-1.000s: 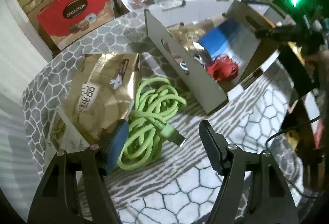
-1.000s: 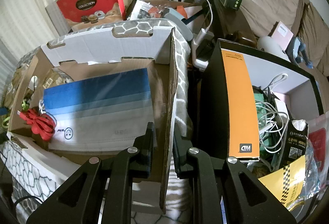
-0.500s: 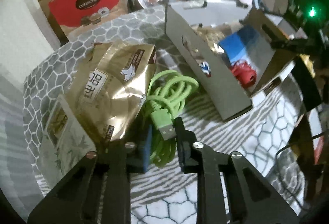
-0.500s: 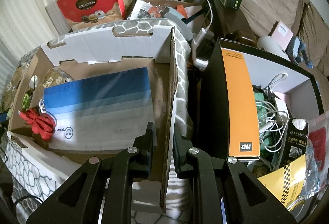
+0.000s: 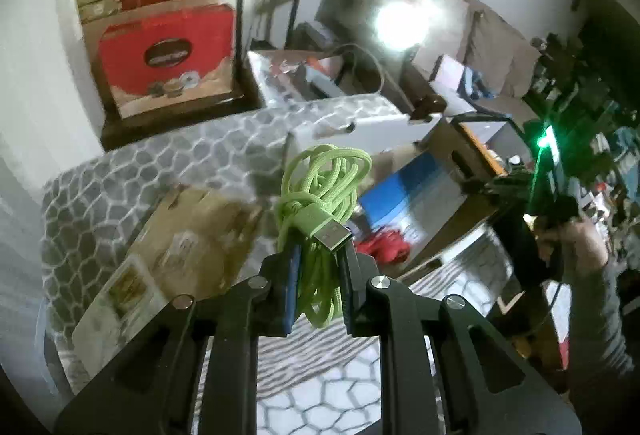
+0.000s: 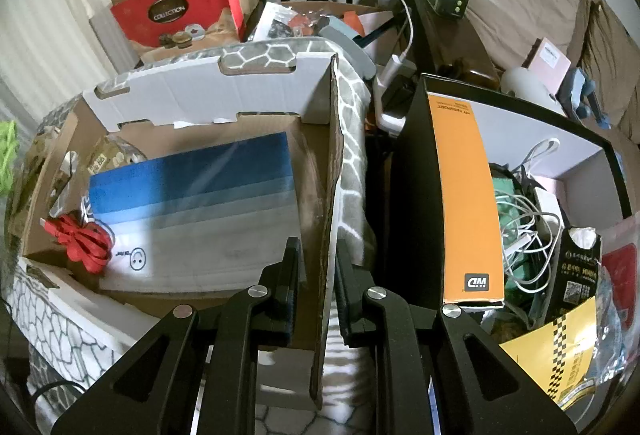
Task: Organize objects
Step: 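Lift the green cable with the left gripper and drop it into the tray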
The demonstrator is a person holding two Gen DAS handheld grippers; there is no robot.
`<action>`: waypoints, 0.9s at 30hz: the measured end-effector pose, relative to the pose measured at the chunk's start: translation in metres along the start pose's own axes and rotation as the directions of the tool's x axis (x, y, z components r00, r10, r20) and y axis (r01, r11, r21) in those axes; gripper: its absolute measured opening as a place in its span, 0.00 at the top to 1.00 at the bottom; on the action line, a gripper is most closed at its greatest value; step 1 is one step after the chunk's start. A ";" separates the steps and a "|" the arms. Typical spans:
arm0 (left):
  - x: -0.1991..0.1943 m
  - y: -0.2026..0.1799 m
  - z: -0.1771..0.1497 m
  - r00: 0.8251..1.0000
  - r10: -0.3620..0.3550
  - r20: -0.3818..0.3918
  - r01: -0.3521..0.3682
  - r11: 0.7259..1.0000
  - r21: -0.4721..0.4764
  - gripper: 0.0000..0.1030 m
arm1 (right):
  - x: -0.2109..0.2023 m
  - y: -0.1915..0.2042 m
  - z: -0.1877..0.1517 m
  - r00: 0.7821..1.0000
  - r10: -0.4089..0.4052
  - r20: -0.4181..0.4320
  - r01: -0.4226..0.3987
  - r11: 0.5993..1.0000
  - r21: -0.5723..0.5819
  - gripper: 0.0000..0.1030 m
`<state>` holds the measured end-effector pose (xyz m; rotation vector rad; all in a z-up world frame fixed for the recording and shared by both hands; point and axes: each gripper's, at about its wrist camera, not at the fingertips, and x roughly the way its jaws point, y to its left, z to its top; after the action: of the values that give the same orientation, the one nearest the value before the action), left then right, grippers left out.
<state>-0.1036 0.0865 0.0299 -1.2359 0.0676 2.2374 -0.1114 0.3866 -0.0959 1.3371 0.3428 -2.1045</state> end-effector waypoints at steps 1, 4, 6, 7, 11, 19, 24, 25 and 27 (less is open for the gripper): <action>0.004 -0.004 0.004 1.000 -0.003 -0.003 0.003 1.000 0.004 0.85 | -0.001 0.001 0.000 1.000 0.001 0.001 -0.001 1.000 0.001 0.84; 0.023 -0.021 0.017 0.999 -0.027 -0.038 0.027 0.999 0.016 0.85 | -0.001 0.002 0.000 1.000 0.003 -0.001 -0.003 1.000 0.002 0.84; 0.037 -0.032 0.023 0.997 -0.043 -0.065 0.045 0.999 0.031 0.85 | -0.001 0.000 0.000 1.000 0.002 -0.001 -0.002 1.000 0.000 0.84; 0.046 -0.039 0.027 0.995 -0.049 -0.082 0.053 0.998 0.045 0.85 | -0.001 0.000 0.000 1.000 0.002 -0.001 -0.002 1.000 -0.001 0.84; 0.073 -0.066 0.039 0.990 -0.053 -0.128 0.064 0.995 0.081 0.85 | -0.001 0.001 0.000 1.000 0.002 -0.001 -0.002 1.000 -0.004 0.84; 0.120 -0.101 0.058 0.983 -0.044 -0.176 0.061 0.994 0.095 0.85 | 0.000 0.001 -0.001 1.000 0.005 -0.003 -0.005 1.000 0.001 0.84; 0.141 -0.101 0.063 0.980 0.017 -0.199 -0.002 0.997 0.075 0.81 | -0.001 0.000 -0.002 1.000 0.006 -0.002 -0.006 1.000 0.000 0.84; 0.143 -0.098 0.063 0.978 0.021 -0.206 -0.007 0.998 0.066 0.77 | -0.002 0.002 -0.003 1.000 0.007 -0.001 -0.007 1.000 0.000 0.84; 0.142 -0.094 0.063 0.978 0.014 -0.209 -0.003 0.999 0.053 0.67 | -0.002 -0.001 -0.003 1.000 0.009 0.000 -0.009 1.000 0.001 0.84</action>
<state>-0.1619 0.2492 -0.0255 -1.4406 0.2115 2.0908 -0.1091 0.3893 -0.0959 1.3368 0.3357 -2.0975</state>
